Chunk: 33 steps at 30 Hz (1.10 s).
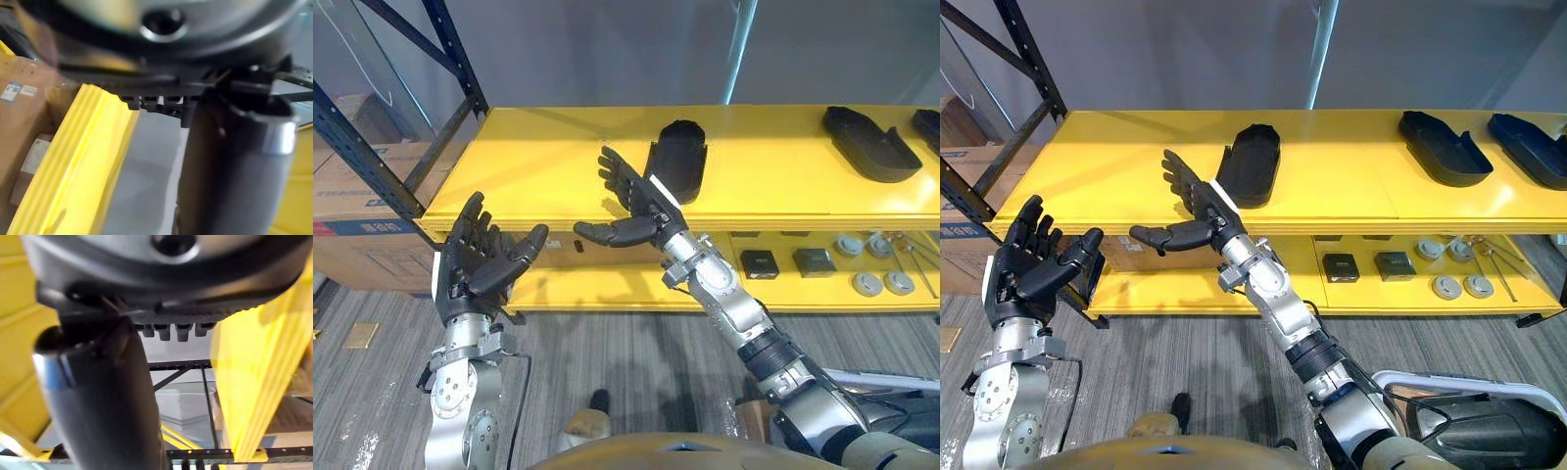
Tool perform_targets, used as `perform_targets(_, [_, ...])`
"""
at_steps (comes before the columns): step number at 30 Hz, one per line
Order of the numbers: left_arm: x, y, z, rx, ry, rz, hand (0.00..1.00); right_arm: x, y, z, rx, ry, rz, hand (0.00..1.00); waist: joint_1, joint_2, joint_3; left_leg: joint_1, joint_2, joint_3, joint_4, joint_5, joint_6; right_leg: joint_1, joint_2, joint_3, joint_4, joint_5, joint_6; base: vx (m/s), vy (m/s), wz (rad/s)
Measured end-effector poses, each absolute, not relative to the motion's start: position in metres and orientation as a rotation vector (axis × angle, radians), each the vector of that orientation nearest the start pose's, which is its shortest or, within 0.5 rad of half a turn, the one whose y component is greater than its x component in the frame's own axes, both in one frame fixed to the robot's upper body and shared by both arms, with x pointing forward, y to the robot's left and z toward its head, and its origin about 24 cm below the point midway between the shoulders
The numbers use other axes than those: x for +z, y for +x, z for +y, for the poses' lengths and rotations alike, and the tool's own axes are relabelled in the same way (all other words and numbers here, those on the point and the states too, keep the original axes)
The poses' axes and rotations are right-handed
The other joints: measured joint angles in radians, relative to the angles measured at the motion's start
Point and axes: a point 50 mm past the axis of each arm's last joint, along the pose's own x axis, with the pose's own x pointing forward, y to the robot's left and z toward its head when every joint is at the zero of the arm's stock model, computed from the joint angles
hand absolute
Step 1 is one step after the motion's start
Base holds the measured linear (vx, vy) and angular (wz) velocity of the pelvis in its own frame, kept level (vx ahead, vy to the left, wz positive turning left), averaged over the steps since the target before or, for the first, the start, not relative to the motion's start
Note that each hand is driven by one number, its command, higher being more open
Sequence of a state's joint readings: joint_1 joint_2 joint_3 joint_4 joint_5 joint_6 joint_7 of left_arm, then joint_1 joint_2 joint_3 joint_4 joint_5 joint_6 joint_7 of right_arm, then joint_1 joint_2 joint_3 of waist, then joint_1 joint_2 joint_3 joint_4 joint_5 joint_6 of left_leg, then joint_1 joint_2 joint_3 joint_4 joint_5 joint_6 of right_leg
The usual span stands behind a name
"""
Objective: Walk over and take three plastic housings, then place them on the shelf
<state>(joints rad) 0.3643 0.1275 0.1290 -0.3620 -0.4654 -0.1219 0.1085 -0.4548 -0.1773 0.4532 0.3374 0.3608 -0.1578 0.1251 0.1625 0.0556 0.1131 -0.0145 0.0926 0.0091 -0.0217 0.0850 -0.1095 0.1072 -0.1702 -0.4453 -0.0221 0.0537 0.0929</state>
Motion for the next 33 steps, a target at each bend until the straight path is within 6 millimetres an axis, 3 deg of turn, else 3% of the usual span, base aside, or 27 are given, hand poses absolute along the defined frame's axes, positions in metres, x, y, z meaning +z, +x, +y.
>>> perform_targets(6, [0.067,0.179,0.214,0.261,-0.317,-0.170,1.00,0.100,0.340,-0.062,0.551,-0.029,-0.152,1.00,0.002,0.039,0.067,-0.018,-0.011,-0.024,0.005,0.006,0.000,-0.044,-0.028,-0.012,0.087,-0.043,0.005,-0.02,0.005,0.11])
perform_targets(10, [0.070,0.182,0.208,0.240,-0.348,-0.200,1.00,0.130,0.354,-0.056,0.517,0.000,-0.233,1.00,0.024,0.053,0.126,-0.053,-0.020,-0.042,0.018,0.016,0.008,-0.121,-0.075,-0.018,0.225,-0.113,0.006,0.01,-0.029,0.13])
perform_targets(14, [0.070,0.182,0.202,0.236,-0.407,-0.225,1.00,0.146,0.361,-0.049,0.450,0.064,-0.270,1.00,0.032,0.055,0.166,-0.075,-0.048,-0.050,0.025,0.023,0.013,-0.185,-0.137,-0.026,0.362,-0.195,0.012,0.03,-0.041,0.18])
perform_targets(21, [0.075,0.185,0.199,0.233,-0.474,-0.271,1.00,0.165,0.365,-0.048,0.366,0.077,-0.341,1.00,0.045,0.058,0.224,-0.100,-0.044,-0.046,0.057,0.016,0.005,-0.240,-0.163,-0.024,0.479,-0.268,0.004,0.01,-0.092,0.03])
perform_targets(28, [0.078,0.187,0.197,0.223,-0.478,-0.286,1.00,0.171,0.368,-0.055,0.234,0.047,-0.379,1.00,0.042,0.054,0.234,-0.119,-0.036,-0.036,0.071,0.008,0.004,-0.275,-0.168,-0.022,0.528,-0.299,-0.004,-0.02,-0.071,-0.02])
perform_targets(33, [0.079,0.189,0.193,0.208,-0.518,-0.299,1.00,0.194,0.375,-0.071,0.084,0.070,-0.453,1.00,0.035,0.055,0.244,-0.121,-0.035,-0.027,0.072,0.005,0.008,-0.280,-0.168,-0.017,0.529,-0.300,-0.005,-0.02,-0.011,-0.02])
